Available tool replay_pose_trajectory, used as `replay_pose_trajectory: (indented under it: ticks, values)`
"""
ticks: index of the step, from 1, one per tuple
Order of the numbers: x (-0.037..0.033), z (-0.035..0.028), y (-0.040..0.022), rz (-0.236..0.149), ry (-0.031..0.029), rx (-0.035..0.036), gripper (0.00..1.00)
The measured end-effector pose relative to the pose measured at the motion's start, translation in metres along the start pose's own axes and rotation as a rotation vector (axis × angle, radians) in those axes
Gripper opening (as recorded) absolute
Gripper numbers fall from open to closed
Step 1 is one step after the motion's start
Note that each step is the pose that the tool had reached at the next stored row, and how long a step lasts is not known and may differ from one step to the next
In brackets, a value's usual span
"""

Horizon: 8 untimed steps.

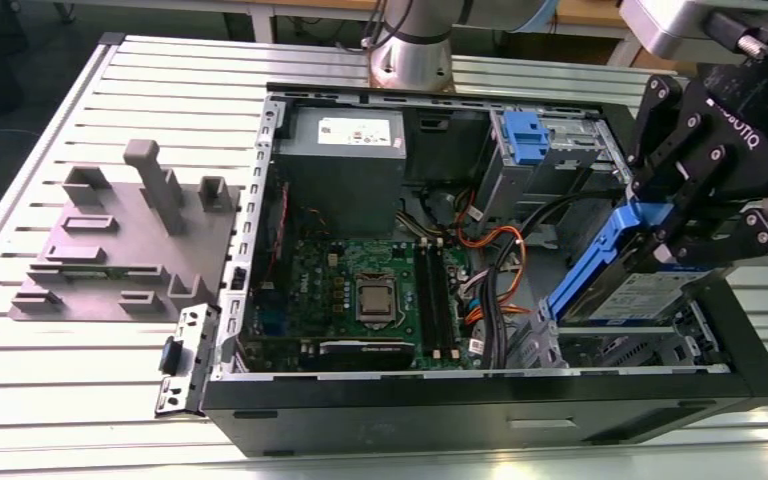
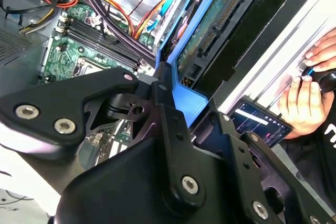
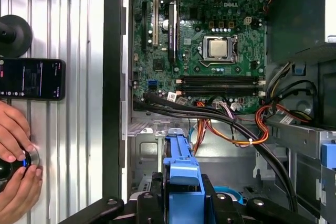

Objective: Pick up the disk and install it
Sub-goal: 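Insert the disk into the insertion slot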

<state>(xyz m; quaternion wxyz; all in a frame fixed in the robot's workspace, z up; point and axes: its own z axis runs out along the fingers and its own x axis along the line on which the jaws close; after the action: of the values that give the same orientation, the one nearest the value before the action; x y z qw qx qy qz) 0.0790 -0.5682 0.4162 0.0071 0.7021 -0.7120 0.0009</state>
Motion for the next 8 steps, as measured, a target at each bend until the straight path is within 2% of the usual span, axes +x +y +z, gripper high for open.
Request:
replay_pose_trajectory:
  ticks: [8]
  values:
    - [0.0002,0.0007,0.0000,0.000,0.0000,0.0000,0.36]
